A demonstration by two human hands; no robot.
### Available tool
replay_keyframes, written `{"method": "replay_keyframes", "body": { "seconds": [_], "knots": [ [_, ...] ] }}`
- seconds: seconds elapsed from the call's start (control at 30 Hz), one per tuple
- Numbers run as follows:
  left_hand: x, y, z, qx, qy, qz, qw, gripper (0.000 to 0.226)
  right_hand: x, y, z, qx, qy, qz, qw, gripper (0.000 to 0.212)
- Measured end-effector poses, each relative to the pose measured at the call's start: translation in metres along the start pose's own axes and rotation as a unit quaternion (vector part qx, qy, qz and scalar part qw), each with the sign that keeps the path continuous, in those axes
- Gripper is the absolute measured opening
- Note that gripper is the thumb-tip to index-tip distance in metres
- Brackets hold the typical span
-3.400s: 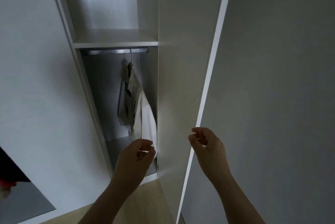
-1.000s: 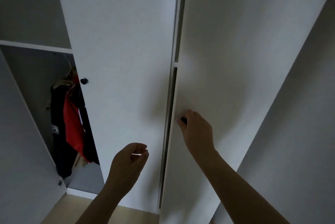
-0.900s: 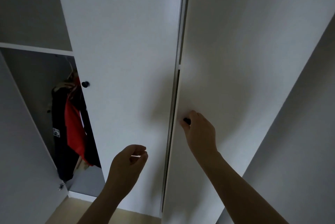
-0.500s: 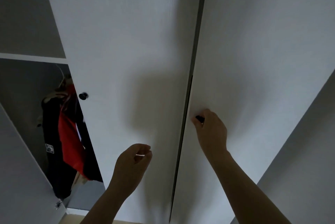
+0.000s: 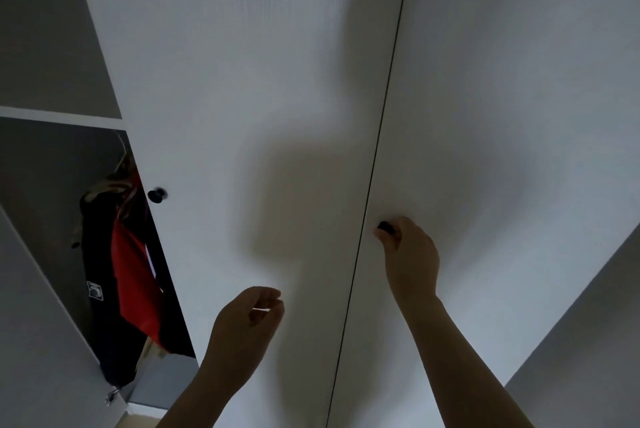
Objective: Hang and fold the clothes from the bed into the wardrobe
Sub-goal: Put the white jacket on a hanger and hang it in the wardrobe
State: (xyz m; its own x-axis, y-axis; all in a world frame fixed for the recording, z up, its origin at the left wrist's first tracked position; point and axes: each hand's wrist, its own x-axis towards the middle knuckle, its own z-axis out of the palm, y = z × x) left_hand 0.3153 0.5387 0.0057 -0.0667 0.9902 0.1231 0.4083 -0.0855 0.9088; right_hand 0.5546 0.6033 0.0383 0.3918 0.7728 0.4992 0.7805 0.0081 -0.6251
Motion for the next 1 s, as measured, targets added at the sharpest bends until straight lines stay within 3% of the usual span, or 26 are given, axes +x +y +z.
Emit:
{"method": "replay_keyframes", "body": {
  "seconds": [0.17,0.33,0.4,0.57,1.0],
  "knots": [
    [-0.003,-0.001,-0.001,-0.005,0.024,-0.013,1.000,0.014,0.005,0.007,0.002,0.019,-0.032,-0.003,0.999,0.022],
    [-0.006,-0.006,-0.011,-0.024,0.034,-0.028,0.999,0.013,-0.016,0.007,0.005,0.016,-0.089,0.051,0.995,0.035],
    [-0.007,-0.009,-0.020,-0.028,0.038,-0.029,0.998,0.013,-0.032,-0.003,0.009,0.024,-0.113,0.038,0.993,0.031],
    [-0.006,-0.027,-0.060,-0.042,0.051,-0.025,0.997,0.014,-0.064,-0.062,0.033,0.053,-0.181,-0.021,0.982,0.023],
    [0.005,-0.098,-0.252,0.020,0.047,0.027,0.998,0.016,-0.123,-0.239,0.133,0.084,-0.191,-0.072,0.975,0.022]
  ]
}}
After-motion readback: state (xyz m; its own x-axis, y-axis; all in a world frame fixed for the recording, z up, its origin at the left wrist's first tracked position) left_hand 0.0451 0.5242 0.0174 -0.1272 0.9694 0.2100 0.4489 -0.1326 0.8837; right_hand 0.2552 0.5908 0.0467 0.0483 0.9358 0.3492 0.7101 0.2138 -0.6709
